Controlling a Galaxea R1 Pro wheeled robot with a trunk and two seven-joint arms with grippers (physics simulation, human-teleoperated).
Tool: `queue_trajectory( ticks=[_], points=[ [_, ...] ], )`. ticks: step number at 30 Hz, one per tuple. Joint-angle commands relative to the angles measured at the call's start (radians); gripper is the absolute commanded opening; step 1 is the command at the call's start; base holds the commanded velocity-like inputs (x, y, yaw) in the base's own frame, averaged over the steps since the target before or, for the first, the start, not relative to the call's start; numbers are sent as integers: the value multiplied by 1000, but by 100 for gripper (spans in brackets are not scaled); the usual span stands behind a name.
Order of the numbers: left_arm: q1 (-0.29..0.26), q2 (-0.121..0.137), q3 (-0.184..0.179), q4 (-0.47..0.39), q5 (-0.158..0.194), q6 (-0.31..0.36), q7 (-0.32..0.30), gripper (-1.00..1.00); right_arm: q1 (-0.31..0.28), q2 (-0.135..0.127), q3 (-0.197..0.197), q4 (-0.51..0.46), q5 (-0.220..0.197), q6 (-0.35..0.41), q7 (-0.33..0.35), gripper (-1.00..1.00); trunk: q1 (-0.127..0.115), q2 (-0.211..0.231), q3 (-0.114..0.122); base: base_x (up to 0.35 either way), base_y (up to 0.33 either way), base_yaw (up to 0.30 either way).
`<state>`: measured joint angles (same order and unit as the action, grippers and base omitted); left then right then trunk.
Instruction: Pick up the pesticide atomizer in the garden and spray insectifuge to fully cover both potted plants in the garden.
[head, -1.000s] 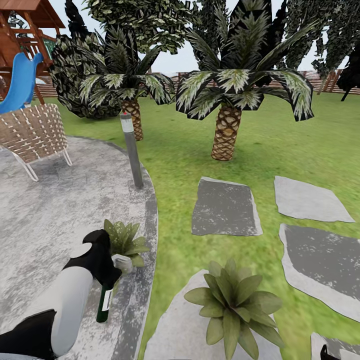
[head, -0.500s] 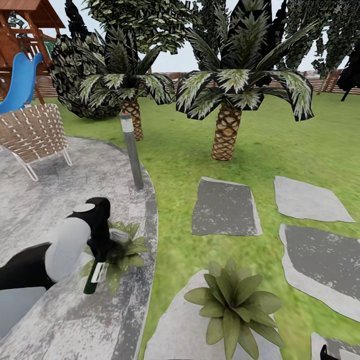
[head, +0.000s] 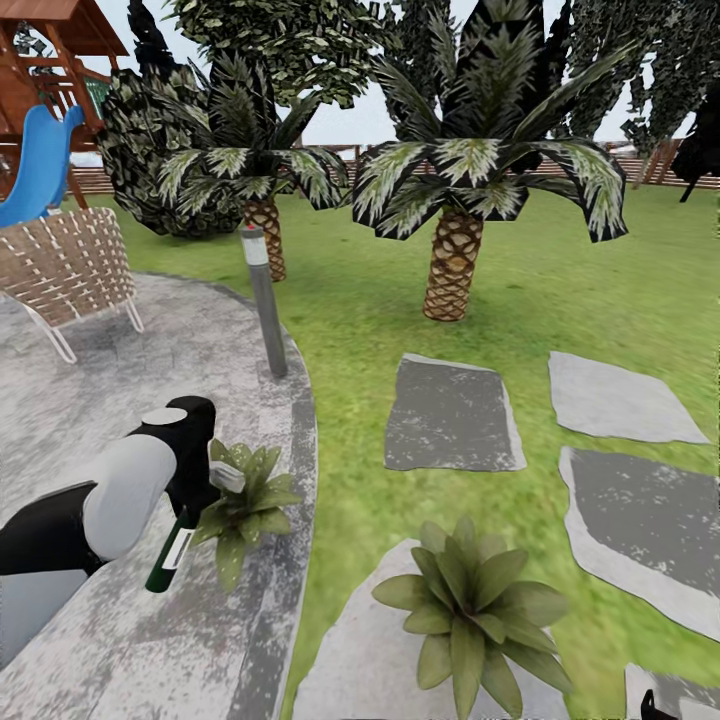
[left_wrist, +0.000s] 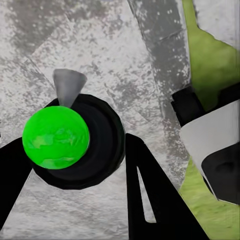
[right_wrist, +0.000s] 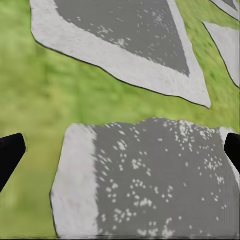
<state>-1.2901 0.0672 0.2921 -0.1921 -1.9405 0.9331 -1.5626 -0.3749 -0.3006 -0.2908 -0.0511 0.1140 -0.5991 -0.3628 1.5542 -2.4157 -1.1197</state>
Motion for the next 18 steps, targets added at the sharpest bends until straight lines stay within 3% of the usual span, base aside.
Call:
queue_trajectory(
  ticks=[1, 7, 12, 18],
  points=[
    [0, -3, 6, -1, -11, 11, -8, -100, -1, 0, -5, 1, 11, -2, -5, 100, 0, 0, 0, 0, 269, -169],
    [1, -10, 9, -1, -10, 12, -8, -100, -1, 0, -5, 0, 10, -2, -5, 100, 0, 0, 0, 114, 254, -273],
    [2, -12, 10, 0, -9, 12, -8, -100, -1, 0, -6, 0, 10, -2, -5, 100, 0, 0, 0, 263, 37, -297],
    [33, -25, 7, -1, -10, 12, -8, -100, -1, 0, -5, 0, 10, -2, -5, 100, 0, 0, 0, 33, 2, -131]
  ],
)
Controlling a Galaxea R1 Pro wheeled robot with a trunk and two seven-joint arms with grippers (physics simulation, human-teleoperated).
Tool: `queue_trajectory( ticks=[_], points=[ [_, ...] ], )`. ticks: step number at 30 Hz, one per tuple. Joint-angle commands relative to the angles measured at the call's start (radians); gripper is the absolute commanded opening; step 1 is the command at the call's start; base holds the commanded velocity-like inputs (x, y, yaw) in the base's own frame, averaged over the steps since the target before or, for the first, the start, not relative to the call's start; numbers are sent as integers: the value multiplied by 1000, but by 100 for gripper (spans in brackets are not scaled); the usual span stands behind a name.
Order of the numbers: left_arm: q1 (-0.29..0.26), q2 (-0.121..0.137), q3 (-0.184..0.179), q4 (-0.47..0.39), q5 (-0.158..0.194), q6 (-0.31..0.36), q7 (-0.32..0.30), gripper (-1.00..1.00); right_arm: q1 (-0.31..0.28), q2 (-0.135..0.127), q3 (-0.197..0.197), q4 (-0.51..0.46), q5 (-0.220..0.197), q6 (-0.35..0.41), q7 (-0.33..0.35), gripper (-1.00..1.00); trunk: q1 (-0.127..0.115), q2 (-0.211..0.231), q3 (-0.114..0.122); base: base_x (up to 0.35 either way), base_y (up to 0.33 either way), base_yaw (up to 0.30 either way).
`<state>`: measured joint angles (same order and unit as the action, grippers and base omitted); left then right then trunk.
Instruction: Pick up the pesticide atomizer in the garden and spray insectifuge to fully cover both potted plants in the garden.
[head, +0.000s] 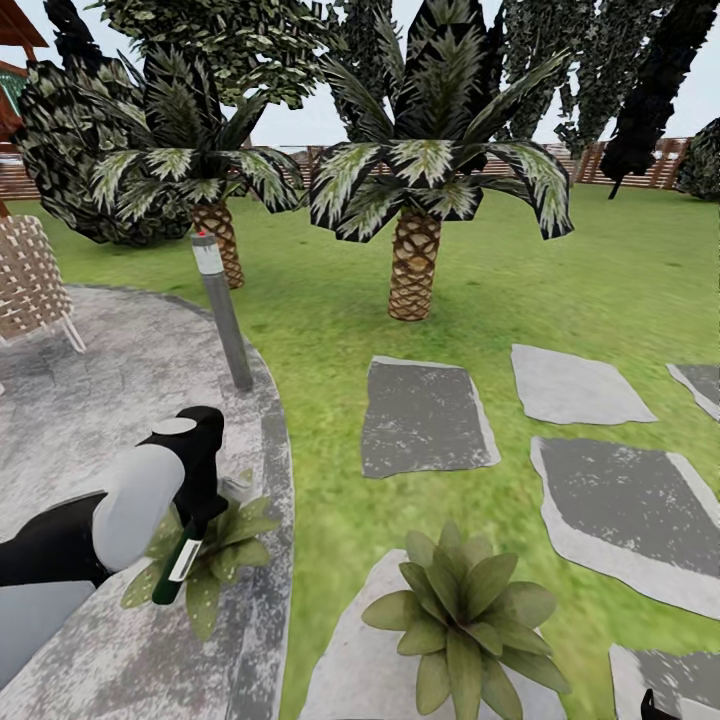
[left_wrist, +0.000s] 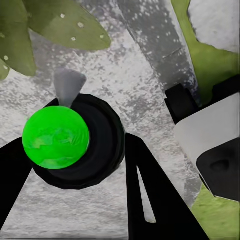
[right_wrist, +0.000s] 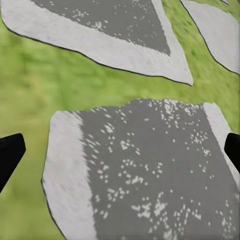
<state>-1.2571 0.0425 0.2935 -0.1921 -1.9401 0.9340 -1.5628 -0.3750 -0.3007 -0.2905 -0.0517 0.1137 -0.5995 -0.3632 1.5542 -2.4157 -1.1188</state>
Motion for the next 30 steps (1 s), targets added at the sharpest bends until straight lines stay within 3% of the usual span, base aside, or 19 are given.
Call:
queue_trajectory(
  ticks=[1, 9, 12, 18, 23, 26, 30],
  points=[
    [1, 0, 5, -1, -11, 10, -8, -100, -1, 0, -6, 1, 11, -2, -5, 100, 0, 0, -1, 3, 0, -12],
    [37, 13, 3, -2, -12, 9, -8, -100, -1, 0, -6, 1, 11, -2, -5, 100, 0, 0, -1, 0, 0, -2],
    [72, 13, -3, -3, -11, 11, -8, -100, -1, 0, -6, 1, 11, -2, -5, 100, 0, 0, -1, 0, 0, 0],
    [86, -2, 3, -5, -10, 20, -8, -100, -1, 1, -6, 1, 11, -2, -5, 100, 0, 0, -1, 1, 0, 0],
    [87, -1, 6, -121, -9, 21, -8, -100, -1, 1, -6, 1, 11, -2, -5, 100, 0, 0, -1, 200, 0, 0],
    [92, -1, 5, -138, -10, 20, -8, -100, -1, 1, -6, 1, 11, -2, -5, 100, 0, 0, -1, 130, 0, 0],
    [164, -3, 0, -141, -11, 15, -8, -100, -1, 1, -6, 2, 11, -2, -5, 100, 0, 0, -1, 20, 0, 0]
  ],
)
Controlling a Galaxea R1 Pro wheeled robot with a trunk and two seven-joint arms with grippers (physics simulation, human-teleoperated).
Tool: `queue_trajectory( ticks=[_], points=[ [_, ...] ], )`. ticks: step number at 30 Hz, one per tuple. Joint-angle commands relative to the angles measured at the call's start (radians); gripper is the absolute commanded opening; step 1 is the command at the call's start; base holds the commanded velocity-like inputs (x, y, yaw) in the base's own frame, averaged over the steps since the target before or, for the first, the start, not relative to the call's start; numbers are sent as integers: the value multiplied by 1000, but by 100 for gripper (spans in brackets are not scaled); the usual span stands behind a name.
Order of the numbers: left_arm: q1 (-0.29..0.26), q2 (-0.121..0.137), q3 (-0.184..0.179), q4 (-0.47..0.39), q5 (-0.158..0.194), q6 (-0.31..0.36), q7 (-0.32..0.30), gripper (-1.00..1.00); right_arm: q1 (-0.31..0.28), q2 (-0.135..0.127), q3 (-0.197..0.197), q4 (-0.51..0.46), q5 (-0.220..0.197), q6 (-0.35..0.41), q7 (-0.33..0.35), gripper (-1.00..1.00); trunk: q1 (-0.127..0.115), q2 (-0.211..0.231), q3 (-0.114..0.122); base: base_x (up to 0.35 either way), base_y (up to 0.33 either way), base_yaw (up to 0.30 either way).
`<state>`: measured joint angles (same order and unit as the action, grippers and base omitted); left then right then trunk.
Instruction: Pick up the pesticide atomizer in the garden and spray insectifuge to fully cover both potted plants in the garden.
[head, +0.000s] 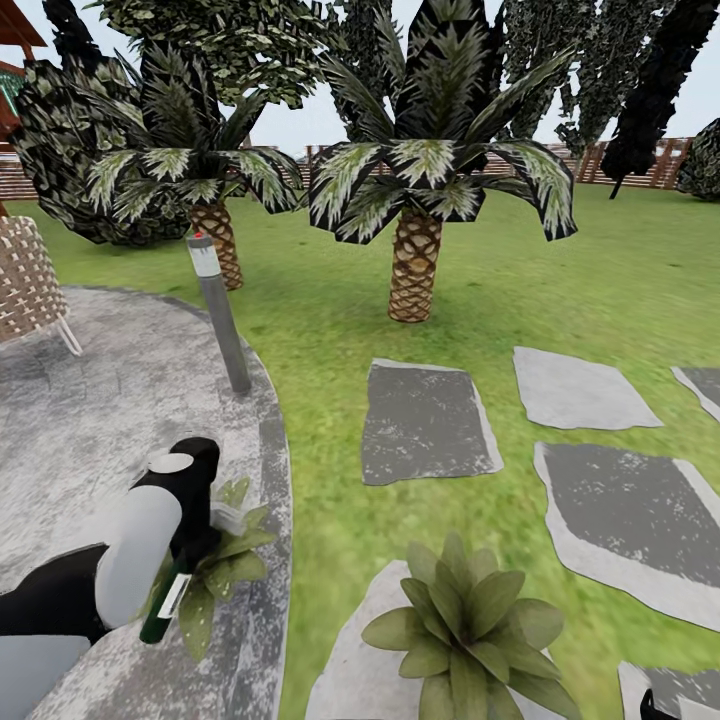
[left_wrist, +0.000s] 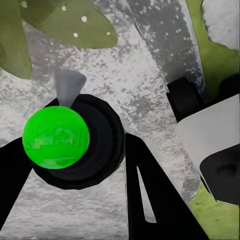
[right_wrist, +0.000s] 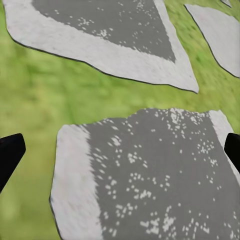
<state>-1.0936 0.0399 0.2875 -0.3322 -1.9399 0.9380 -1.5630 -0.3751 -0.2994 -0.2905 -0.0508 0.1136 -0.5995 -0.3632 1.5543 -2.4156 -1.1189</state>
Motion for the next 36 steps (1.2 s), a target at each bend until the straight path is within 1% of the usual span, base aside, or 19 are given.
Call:
queue_trajectory(
  ticks=[1, 4, 13, 16, 20, 24, 28, 30, 33, 36],
  points=[
    [9, 0, 6, -3, -12, 10, -8, -100, -1, 0, -6, 1, 11, -2, -5, 100, 0, 0, -1, 3, 0, 0],
    [25, 2, 4, -10, -13, 7, -8, -100, -1, -1, -6, 2, 11, -2, -5, 100, 0, 0, -1, 1, 0, 0],
    [29, 5, 2, -14, -11, 7, -8, -100, 0, -1, -6, 2, 12, -2, -5, 100, 0, 0, -1, 0, 0, 0],
    [29, 1, 4, -14, -11, 9, -8, -100, -1, -1, -6, 2, 12, -2, -5, 100, 0, 0, -1, -53, 148, 0],
    [29, 3, 1, -17, -12, 11, -8, -100, -1, -1, -6, 2, 11, -2, -5, 100, 0, 0, -1, -52, 150, -8],
    [28, 9, 0, -17, -13, 10, -8, -100, 0, -1, -6, 2, 11, -2, -5, 100, 0, 0, -1, -5, 16, -190],
    [29, 7, -1, -18, -13, 12, -8, -100, -1, -1, -6, 2, 11, -2, -5, 100, 0, 0, -1, -6, 1, -81],
    [29, 6, -1, -18, -13, 14, -8, -100, -1, -1, -6, 2, 11, -2, -5, 100, 0, 0, -1, -198, 43, -10],
    [29, 6, -2, -18, -14, 16, -8, -100, -1, -1, -6, 2, 11, -2, -5, 100, 0, 0, -1, -233, 166, -3],
    [29, 4, -3, -19, -15, 16, -8, -100, -1, -1, -6, 2, 11, -2, -5, 100, 0, 0, -1, -51, 287, 0]
  ],
)
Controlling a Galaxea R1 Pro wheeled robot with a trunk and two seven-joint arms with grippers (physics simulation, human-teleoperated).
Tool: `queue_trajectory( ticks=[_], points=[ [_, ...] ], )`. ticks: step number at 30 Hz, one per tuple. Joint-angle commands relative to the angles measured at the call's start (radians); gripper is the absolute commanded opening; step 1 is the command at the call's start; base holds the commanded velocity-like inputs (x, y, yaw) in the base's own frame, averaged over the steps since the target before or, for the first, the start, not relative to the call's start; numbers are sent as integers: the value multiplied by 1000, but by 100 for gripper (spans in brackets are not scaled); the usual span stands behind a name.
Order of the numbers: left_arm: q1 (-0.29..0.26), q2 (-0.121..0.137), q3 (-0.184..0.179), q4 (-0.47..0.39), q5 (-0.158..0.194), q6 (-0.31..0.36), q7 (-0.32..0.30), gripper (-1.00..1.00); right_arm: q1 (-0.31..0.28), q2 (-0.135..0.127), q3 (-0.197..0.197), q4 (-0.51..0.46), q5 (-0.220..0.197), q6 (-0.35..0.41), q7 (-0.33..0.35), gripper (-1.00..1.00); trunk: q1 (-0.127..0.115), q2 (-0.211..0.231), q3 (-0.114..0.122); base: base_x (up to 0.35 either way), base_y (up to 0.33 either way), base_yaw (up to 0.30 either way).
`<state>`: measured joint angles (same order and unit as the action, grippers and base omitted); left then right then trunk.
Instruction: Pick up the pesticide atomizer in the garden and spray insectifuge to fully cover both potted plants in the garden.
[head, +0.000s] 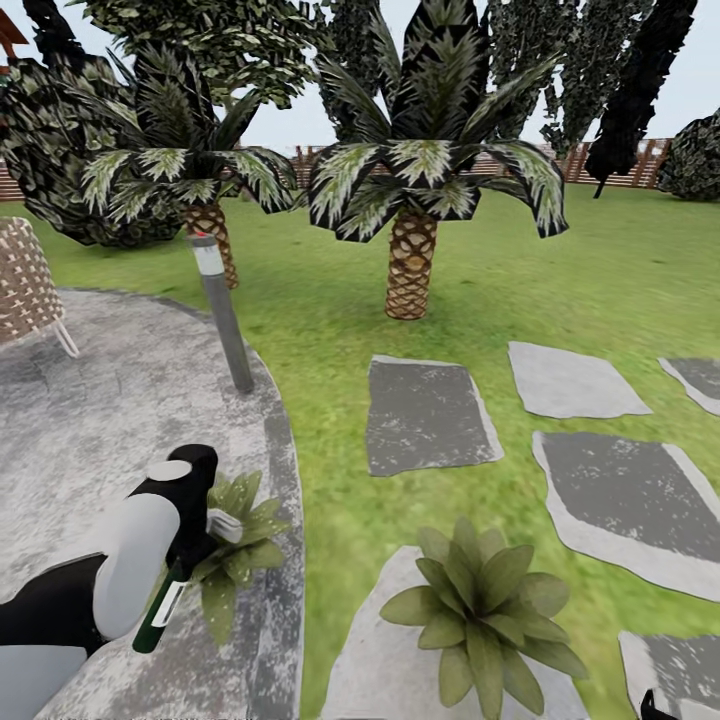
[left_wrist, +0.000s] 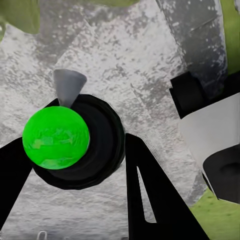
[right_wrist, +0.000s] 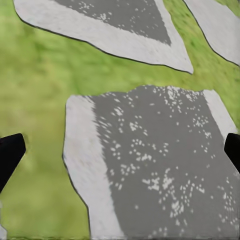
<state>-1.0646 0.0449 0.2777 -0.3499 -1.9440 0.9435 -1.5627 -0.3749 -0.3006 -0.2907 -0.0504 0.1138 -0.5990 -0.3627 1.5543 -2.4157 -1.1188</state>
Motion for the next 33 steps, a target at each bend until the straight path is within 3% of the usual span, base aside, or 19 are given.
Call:
queue_trajectory(
  ticks=[1, 7, 14, 19, 22, 28, 33],
  points=[
    [0, -1, 7, -1, -10, 11, -8, -100, -1, 0, -5, 1, 11, -2, -5, 100, 0, 0, -1, -14, 305, 0],
    [0, -3, 9, -1, -10, 11, -8, -100, -1, 0, -5, 1, 10, -2, -5, 100, 0, 0, -1, -3, 311, -83],
    [0, -8, 14, -5, -10, 12, -8, -100, -1, 0, -5, 1, 10, -2, -5, 100, 0, 0, -1, 0, 38, -74],
    [0, -45, 15, -101, -10, 22, -8, -100, -1, 0, -5, 2, 12, -2, -5, 100, 0, 0, -1, 0, 1, -1],
    [-1, -69, 13, -118, -13, 25, -8, -100, -1, 0, -5, 2, 12, -2, -5, 100, 0, 0, -1, 0, 0, 0],
    [-6, -66, 9, -120, -18, 18, -8, -100, -1, 0, -5, 1, 12, -2, -5, 100, 0, 0, -1, 0, 0, 0],
    [-7, -58, -53, -105, -33, 7, -8, -100, -1, 0, -5, 1, 12, -2, -5, 100, 0, 0, -1, 0, 0, -37]
  ],
)
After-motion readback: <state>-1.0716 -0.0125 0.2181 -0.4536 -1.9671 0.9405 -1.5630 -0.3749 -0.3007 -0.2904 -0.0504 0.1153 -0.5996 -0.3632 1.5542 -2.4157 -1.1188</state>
